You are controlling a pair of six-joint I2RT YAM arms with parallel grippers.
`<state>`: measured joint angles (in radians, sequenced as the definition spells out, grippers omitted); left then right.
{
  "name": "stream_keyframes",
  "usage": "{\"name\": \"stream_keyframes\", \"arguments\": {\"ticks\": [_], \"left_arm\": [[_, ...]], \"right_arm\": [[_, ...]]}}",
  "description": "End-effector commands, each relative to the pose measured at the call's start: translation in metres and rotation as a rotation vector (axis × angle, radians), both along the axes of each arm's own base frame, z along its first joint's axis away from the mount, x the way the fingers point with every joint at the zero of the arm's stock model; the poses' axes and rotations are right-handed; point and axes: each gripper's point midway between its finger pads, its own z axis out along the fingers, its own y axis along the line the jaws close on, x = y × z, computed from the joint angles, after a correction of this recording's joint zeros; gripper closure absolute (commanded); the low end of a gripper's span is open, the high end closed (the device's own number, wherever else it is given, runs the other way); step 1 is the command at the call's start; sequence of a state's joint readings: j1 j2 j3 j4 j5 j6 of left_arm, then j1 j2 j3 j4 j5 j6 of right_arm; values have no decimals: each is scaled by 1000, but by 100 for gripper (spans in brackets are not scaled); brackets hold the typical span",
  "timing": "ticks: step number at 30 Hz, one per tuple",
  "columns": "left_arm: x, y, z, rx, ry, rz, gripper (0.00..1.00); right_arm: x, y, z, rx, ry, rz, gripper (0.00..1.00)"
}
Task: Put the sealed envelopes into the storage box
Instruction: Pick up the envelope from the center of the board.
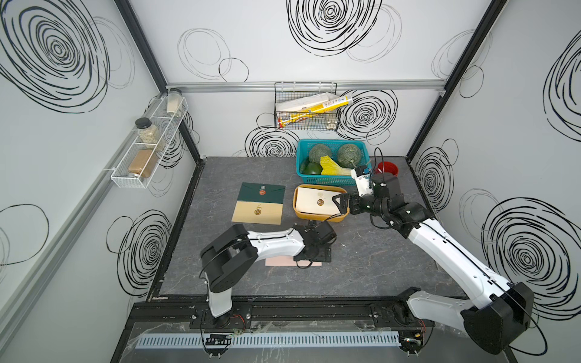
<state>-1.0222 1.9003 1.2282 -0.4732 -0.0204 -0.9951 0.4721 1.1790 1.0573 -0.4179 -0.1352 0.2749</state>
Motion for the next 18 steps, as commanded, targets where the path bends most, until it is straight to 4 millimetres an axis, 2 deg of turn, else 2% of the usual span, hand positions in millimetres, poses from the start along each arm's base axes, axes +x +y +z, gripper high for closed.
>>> {"name": "stream_keyframes", "arguments": {"ticks": [1,3,5,7,9,12,14,16,18], "left_arm": [[10,-34,2,-60,61,83,2],[24,-39,23,-82,14,79,1],[31,-32,47,-116,-14,69,1],[34,-11,73,-142,-59,54,1],[30,26,84,-155,-67,60,1],[19,99,70,-94,-62,155,1],[7,129,51,-125,-35,217,1],[0,136,35,-180,-15,235,1],[-2,133,28,-192,-5,220,1]], "right_arm": [[-7,-37,-35,-64,117,-125,0],[-8,-62,-42,-67,147,-198,0],[-11,-79,-49,-73,178,-244,0],[-17,-82,-57,-93,202,-238,0],[-25,-76,-74,-94,253,-188,0],[-46,-50,-105,-62,382,-72,3],[-60,-31,-124,-101,425,-14,3],[-72,-13,-139,-87,479,29,3],[-78,-5,-150,-85,510,47,2]]}}
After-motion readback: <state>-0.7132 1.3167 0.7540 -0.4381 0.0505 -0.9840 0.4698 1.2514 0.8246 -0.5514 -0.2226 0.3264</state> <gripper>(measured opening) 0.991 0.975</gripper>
